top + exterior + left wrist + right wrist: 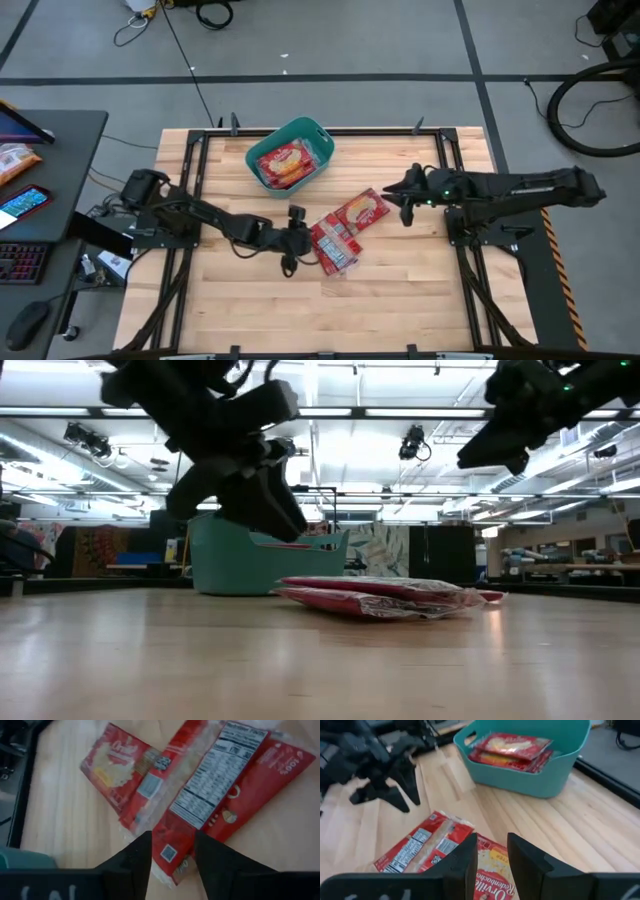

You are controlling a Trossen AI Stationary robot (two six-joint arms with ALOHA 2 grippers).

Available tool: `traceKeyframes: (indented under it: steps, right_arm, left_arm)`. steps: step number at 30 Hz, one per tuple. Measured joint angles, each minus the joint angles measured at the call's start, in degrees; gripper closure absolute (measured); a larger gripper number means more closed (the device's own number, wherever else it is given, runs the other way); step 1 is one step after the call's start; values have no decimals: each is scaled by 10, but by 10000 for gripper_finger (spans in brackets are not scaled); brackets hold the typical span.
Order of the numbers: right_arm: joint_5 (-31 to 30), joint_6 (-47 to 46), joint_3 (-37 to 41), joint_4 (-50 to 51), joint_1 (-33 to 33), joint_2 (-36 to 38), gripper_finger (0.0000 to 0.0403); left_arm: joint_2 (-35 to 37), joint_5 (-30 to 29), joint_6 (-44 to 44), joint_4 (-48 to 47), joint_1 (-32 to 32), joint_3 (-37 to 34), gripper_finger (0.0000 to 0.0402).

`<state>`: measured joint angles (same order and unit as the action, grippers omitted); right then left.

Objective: Sort popcorn bags into baskets
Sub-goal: Put the red popcorn bag into the green bin

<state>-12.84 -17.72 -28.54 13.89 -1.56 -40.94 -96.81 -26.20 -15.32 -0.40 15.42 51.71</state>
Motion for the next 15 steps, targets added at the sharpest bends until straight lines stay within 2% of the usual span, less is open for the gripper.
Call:
traceKeyframes:
  steps: [7,15]
  right_arm:
    - [-6,17,48,-2,0,98,291]
    - [-15,25,109,-27,-5,224,291]
  left_arm:
    - [-37,22,-3,-50,1,54,245]
    - [-43,21,1,-67,2,69,245]
